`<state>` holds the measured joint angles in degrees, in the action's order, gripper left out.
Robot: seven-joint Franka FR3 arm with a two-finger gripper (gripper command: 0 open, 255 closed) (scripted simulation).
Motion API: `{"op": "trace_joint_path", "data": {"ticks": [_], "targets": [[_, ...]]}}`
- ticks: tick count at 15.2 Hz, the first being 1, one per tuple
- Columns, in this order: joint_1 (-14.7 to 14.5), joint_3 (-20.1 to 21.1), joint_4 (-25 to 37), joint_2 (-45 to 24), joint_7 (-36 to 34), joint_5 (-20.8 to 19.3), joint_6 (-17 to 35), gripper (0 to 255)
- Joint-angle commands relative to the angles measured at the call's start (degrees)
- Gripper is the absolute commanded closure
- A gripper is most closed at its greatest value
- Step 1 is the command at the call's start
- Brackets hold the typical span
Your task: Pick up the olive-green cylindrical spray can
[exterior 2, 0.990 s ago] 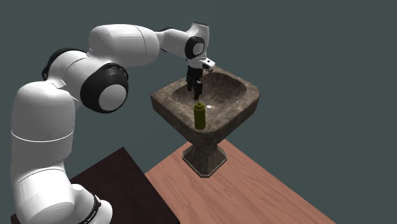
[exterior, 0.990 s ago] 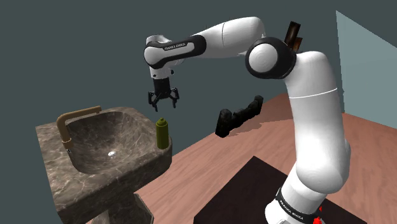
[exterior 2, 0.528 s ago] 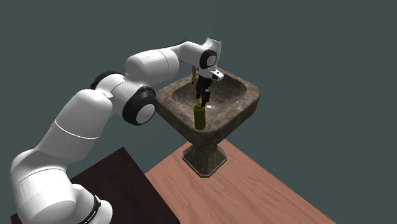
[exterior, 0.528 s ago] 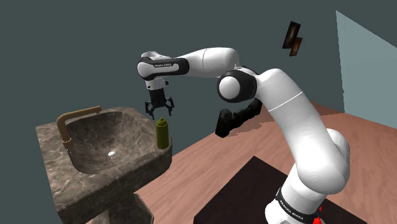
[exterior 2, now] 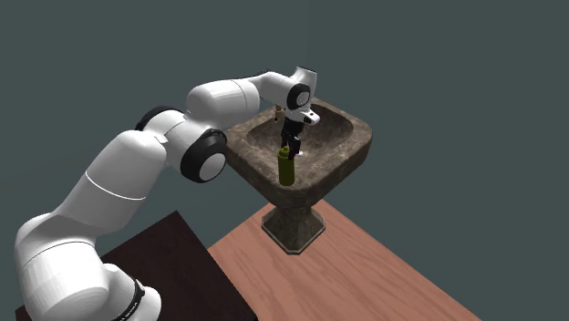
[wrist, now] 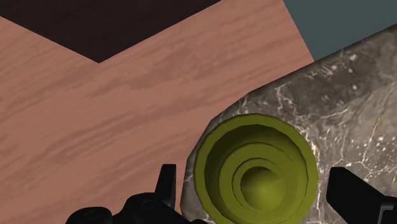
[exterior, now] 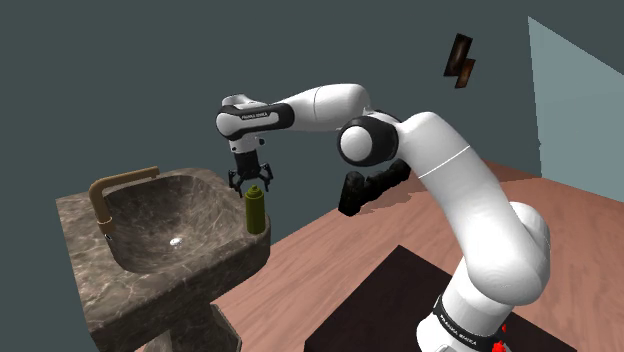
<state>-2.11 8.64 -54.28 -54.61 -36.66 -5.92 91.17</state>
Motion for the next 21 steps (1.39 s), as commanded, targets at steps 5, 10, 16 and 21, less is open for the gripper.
{"op": "trace_joint_path", "data": {"ticks": [5, 10, 16, 21], "targets": [[-0.1, 0.0, 0.7, -0.6, 0.0, 0.0, -0.1, 255], [0.0, 0.0, 0.3, -0.3, 0.0, 0.0, 0.1, 255], [-0.2, 0.1, 3.1, 0.7, 0.1, 0.1, -3.8, 255], [-0.4, 0.1, 6.5, 1.0, 0.2, 0.2, -7.4, 255]]}}
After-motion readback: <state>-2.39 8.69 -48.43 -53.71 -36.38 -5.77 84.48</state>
